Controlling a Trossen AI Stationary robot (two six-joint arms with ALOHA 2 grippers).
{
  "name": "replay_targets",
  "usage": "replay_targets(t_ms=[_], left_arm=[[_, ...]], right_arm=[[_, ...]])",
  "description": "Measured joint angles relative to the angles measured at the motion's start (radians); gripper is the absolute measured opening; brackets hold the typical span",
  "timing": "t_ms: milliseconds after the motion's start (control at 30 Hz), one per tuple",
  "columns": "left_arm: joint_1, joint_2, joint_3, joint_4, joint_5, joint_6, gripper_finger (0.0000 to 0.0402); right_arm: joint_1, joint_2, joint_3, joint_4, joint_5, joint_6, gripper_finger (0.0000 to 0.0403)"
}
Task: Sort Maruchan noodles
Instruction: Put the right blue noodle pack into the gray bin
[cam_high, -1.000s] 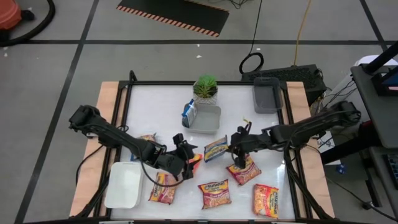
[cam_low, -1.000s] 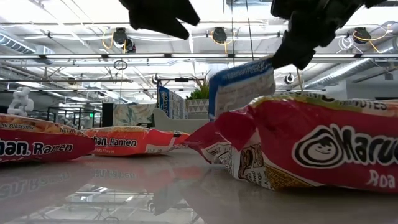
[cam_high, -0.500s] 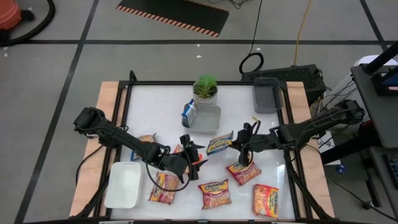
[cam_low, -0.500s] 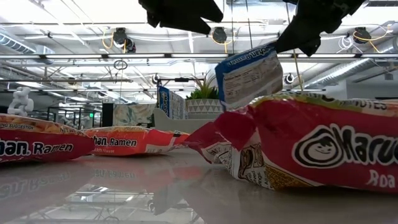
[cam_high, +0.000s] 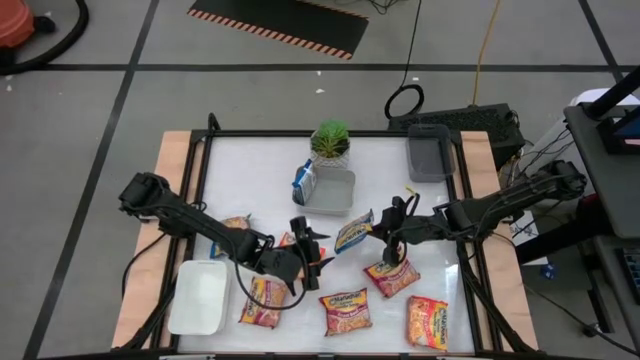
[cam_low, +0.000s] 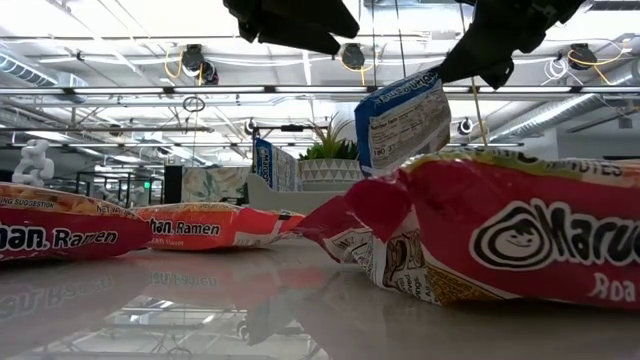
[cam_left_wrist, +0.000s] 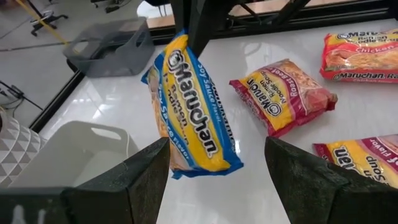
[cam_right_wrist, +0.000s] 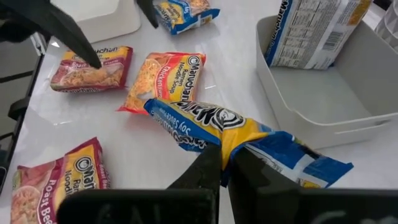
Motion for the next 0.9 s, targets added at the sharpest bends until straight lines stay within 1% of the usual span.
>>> replay_targets(t_ms=[133, 233, 333, 400, 467, 500, 600, 667, 800, 833, 900], left_arm=[[0.004, 0.011, 0.000, 0.010, 0.000, 0.000, 0.0268], [0.007, 0.019, 0.000, 0.002, 0.000, -0.004, 0.0283], [0.016, 0.043, 0.003, 0.057, -0.024, -0.012, 0.0321], [0.014, 0.054, -0.001, 0.051, -0.049, -0.018, 0.0352], [0.020, 0.076, 0.002, 0.095, -0.055, -0.018, 0.0383], [0.022, 0.080, 0.002, 0.091, -0.060, -0.006, 0.0391], [0.026, 0.096, 0.000, 0.130, -0.059, 0.020, 0.0390], [0.029, 0.099, 0.001, 0.140, -0.053, 0.034, 0.0387], [0.041, 0.117, 0.002, 0.218, -0.053, 0.047, 0.0386], [0.047, 0.124, 0.001, 0.224, -0.058, 0.047, 0.0386], [0.061, 0.147, 0.001, 0.253, -0.106, 0.049, 0.0386]], right_arm=[[0.000, 0.000, 0.000, 0.000, 0.024, 0.008, 0.0004], [0.000, 0.000, 0.000, 0.008, 0.026, 0.005, 0.0004], [0.000, 0.000, 0.000, 0.036, 0.026, -0.001, 0.0004], [0.000, 0.000, 0.000, 0.058, 0.026, -0.006, 0.0004], [0.000, 0.000, 0.001, 0.070, 0.026, -0.009, 0.0004], [0.000, 0.000, 0.001, 0.068, 0.026, -0.009, 0.0004], [0.000, 0.000, 0.001, 0.061, 0.033, -0.010, 0.0004], [0.000, 0.000, 0.000, 0.060, 0.067, -0.010, 0.0004], [0.000, 0.003, 0.000, 0.067, 0.136, -0.018, 0.0004], [0.000, 0.007, 0.001, 0.078, 0.147, -0.027, 0.0004], [0.000, 0.016, 0.000, 0.103, 0.160, -0.041, 0.0004]])
